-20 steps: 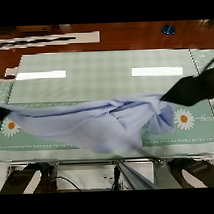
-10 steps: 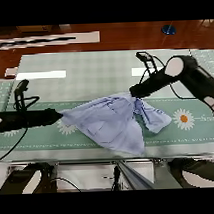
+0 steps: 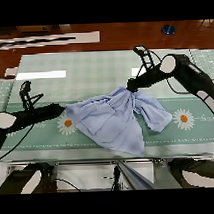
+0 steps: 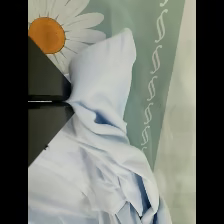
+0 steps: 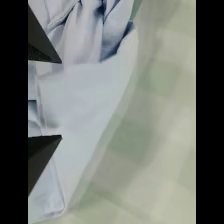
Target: Fold the shirts.
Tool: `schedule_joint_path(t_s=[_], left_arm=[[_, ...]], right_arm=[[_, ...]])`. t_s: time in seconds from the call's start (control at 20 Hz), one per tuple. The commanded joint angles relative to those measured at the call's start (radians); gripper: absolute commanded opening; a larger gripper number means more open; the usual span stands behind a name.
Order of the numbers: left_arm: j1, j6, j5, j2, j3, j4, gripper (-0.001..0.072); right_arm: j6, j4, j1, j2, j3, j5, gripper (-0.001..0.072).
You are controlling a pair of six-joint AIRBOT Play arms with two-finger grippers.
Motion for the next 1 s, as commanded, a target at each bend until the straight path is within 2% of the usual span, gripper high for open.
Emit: schedule_joint_path(t_s=[0.0, 0.25, 0.4, 0.55, 0.6, 0.75, 0.85, 0.95], left_arm=[[-0.001, 0.029, 0.021, -0.009, -0.004, -0.013, 0.0023], [-0.001, 0.029, -0.002, -0.009, -0.004, -0.013, 0.0024], [0.0, 0.034, -0.013, -0.009, -0.004, -0.012, 0.0023], [0.0, 0.067, -0.014, -0.009, -0.004, -0.011, 0.0024], [0.0, 0.067, -0.014, -0.009, -0.004, -0.011, 0.0023], [0.0, 0.068, -0.04, -0.009, -0.003, -0.006, 0.0023], [0.0, 0.09, -0.063, -0.009, -0.004, 0.001, 0.0023], [0.0, 0.09, -0.066, -0.009, -0.004, 0.019, 0.0023]], right_arm=[[-0.094, -0.021, -0.004, 0.025, 0.037, 0.072, 0.0539], [-0.104, -0.124, -0.004, 0.021, 0.037, -0.055, 0.0534], [-0.059, -0.35, -0.004, 0.022, 0.037, -0.062, 0.0528], [0.021, -0.687, -0.013, 0.022, 0.037, 0.037, 0.0529], [0.06, -0.703, -0.048, 0.025, 0.037, 0.056, 0.0528], [0.043, -0.604, -0.208, 0.024, 0.037, 0.131, 0.0528], [-0.006, -0.415, -0.354, 0.024, 0.037, 0.171, 0.0529], [-0.069, -0.153, -0.498, 0.023, 0.036, 0.187, 0.0532]])
